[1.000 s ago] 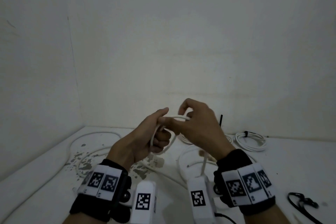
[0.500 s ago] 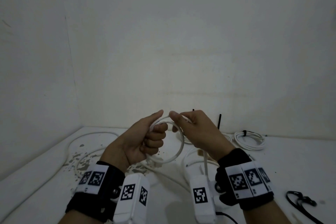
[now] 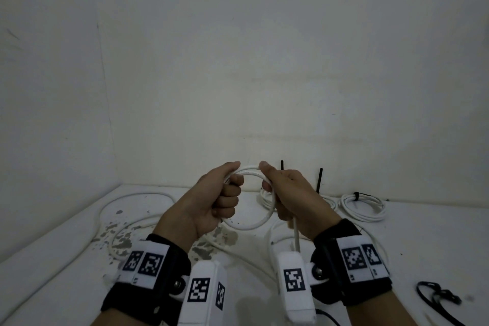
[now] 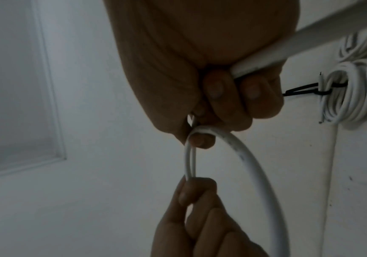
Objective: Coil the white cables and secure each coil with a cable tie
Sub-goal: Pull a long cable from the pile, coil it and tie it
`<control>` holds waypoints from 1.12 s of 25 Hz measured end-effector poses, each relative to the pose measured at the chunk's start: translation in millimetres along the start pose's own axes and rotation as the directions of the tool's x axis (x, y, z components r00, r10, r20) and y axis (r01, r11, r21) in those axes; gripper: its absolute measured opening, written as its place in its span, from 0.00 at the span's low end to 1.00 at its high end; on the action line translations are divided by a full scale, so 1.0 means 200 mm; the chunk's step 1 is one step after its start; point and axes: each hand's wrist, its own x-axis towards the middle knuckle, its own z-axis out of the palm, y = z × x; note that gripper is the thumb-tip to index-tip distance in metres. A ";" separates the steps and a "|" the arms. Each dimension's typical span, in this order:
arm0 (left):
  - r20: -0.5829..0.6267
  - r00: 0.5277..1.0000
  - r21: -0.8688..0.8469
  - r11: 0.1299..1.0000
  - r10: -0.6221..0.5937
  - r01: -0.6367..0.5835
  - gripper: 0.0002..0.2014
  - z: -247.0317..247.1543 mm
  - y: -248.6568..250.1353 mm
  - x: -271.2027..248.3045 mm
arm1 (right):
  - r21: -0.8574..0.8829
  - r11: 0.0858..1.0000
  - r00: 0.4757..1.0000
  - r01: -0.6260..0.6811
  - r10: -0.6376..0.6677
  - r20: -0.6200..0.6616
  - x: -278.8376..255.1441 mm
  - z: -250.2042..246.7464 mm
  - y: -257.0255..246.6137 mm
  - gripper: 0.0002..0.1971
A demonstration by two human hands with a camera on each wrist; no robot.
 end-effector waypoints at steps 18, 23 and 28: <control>0.151 0.986 -0.306 0.952 0.069 -0.020 0.14 -0.02 -0.02 0.01 | -0.044 0.998 0.994 -0.033 0.037 0.101 -0.01 -0.07 0.01 0.24; 0.098 0.994 -0.218 0.976 0.049 -0.027 0.15 -0.03 -0.01 0.02 | 0.003 1.000 0.996 -0.018 0.018 0.086 -0.01 -0.04 0.01 0.24; -0.014 0.998 0.043 0.997 0.057 -0.057 0.18 0.00 -0.02 0.00 | -0.055 0.995 0.996 0.089 -0.087 0.033 -0.01 -0.04 0.01 0.24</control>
